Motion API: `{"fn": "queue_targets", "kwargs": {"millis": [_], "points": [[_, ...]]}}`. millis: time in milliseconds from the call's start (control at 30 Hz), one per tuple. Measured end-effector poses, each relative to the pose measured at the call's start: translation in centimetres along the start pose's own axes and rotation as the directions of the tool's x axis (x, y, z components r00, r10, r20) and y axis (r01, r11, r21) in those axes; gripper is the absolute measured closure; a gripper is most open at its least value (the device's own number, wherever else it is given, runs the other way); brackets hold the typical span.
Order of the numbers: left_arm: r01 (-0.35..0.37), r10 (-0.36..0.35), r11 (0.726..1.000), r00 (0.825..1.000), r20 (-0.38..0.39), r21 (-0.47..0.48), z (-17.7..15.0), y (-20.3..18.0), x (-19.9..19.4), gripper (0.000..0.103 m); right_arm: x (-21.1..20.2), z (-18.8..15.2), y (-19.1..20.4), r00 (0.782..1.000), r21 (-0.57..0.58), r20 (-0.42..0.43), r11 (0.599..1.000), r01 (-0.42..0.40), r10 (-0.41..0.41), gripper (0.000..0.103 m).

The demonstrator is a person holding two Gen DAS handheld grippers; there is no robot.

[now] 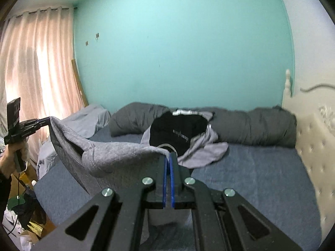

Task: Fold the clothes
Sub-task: 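Lift the grey sweatshirt high with both grippers so it hangs open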

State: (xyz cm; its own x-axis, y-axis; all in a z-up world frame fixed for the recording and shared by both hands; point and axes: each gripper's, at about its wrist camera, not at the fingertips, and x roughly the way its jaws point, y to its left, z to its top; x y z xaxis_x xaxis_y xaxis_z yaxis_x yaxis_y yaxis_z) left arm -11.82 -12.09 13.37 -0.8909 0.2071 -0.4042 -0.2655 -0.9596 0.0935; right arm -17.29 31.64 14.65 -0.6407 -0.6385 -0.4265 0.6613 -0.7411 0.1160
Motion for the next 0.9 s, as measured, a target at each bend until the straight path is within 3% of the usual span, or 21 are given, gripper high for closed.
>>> {"fn": "queue_targets", "kwargs": {"millis": [433, 900], "points": [[-0.040, 0.040, 0.999, 0.986, 0.162, -0.002, 8.0, 0.3, -9.2, 0.098, -7.8, 6.7, 3.1, 0.990, -0.069, 0.142, 0.997, 0.016, -0.006, 0.101], [-0.033, 0.031, 0.999, 0.984, 0.173, 0.009, 6.3, -1.2, -13.1, 0.098, -11.9, 4.4, 5.1, 0.990, -0.089, 0.141, 0.996, -0.004, 0.017, 0.101]]}}
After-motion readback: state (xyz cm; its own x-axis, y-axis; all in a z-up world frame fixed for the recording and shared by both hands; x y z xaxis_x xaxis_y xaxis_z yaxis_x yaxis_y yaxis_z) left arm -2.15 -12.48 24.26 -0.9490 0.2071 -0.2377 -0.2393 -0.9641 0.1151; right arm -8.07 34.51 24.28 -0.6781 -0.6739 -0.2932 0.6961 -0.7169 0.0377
